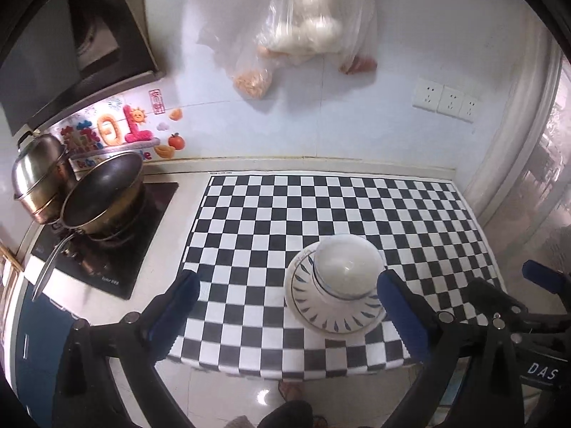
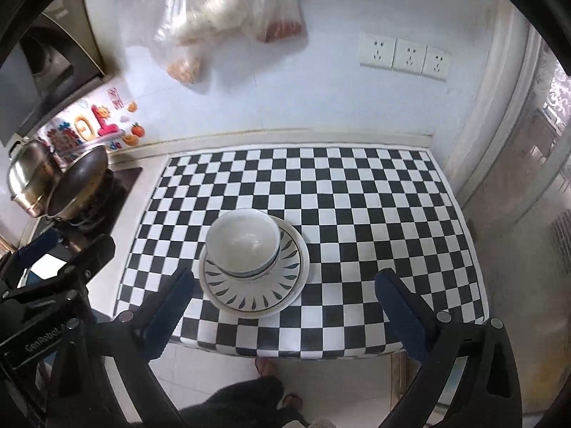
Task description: Organize plates and bowls
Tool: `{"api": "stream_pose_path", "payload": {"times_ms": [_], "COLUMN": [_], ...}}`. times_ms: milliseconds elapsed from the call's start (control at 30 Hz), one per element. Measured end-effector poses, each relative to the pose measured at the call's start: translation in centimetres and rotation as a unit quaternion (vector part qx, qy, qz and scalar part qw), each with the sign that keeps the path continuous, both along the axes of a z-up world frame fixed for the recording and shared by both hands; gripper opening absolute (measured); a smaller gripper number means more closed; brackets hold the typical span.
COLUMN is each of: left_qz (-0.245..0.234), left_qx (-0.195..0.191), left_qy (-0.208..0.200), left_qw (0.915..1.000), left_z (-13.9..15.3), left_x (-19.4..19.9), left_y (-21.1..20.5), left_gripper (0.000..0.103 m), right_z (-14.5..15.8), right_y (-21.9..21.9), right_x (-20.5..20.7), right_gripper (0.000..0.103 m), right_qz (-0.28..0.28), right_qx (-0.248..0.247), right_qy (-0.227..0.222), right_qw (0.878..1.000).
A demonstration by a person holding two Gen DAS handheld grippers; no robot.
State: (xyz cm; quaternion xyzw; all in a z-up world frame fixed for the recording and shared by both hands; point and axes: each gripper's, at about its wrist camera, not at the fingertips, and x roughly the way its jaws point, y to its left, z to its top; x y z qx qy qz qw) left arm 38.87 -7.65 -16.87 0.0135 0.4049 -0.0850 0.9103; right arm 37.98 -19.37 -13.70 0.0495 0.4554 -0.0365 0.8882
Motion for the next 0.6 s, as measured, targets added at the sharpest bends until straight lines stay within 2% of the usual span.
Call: {"api": "stream_pose_path", "payload": {"times_ms": [167, 600], "left_qz": [0.015, 0.015], "left_qx": [0.002, 0.002], "left_qy": [-0.011, -0.057], "left_qw": [0.9998, 0.9982], "left_z": [2.3, 7.3], "left_x": [-4.7, -16.4], "left_y": [0.7, 3.3], "left_gripper": [0.102, 0.102], "right_z": [2.6, 8.8], "right_y": [-0.1, 0.8], "right_x": [-4.9, -18.5], "right_gripper": [0.103, 0.103], "right_qz": [-0.004, -0.021], "right_qx": [-0.004, -0.032], "right_qy": [-0.025, -0.079], "right_qw": [1.0, 0.996]}}
